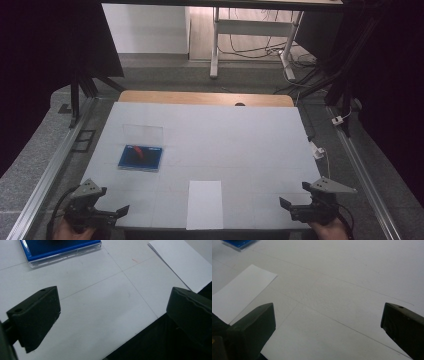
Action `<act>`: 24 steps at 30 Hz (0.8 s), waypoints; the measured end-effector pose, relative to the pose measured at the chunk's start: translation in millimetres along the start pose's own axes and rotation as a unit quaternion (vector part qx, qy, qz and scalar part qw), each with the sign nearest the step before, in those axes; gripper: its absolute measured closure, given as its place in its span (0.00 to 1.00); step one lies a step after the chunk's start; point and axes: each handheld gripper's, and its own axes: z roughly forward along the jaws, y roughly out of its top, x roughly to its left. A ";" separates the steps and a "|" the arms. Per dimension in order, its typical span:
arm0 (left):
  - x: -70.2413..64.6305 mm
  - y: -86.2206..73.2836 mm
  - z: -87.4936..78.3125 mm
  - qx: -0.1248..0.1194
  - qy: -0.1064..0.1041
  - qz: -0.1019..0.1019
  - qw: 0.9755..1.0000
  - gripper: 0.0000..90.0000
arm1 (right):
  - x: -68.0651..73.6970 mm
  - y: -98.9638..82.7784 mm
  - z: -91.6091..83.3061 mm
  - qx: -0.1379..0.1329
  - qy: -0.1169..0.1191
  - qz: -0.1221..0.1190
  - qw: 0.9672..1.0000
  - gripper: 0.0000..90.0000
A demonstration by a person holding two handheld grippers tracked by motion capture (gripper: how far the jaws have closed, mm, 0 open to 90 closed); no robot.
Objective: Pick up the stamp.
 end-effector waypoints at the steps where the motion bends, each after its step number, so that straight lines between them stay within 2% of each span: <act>1: -0.2 0.0 0.3 0.001 0.001 0.001 1.000 0.00 | 0.7 0.1 0.3 0.001 0.000 -0.002 1.000 0.00; 4: -0.8 0.0 0.2 0.001 0.003 0.003 1.000 0.00 | 2.8 0.5 1.1 0.006 0.012 -0.003 1.000 0.00; 8: 0.2 0.0 0.1 0.000 0.003 -0.003 1.000 0.00 | 6.3 0.9 2.5 0.015 0.006 -0.020 1.000 0.00; 10: 1.7 0.0 -0.1 0.000 0.002 -0.010 1.000 0.00 | 7.2 0.9 3.0 0.017 0.005 -0.023 1.000 0.00; 24: 3.9 0.1 -0.4 -0.001 0.004 -0.023 1.000 0.00 | 11.9 1.5 6.5 0.034 0.008 -0.047 0.998 0.00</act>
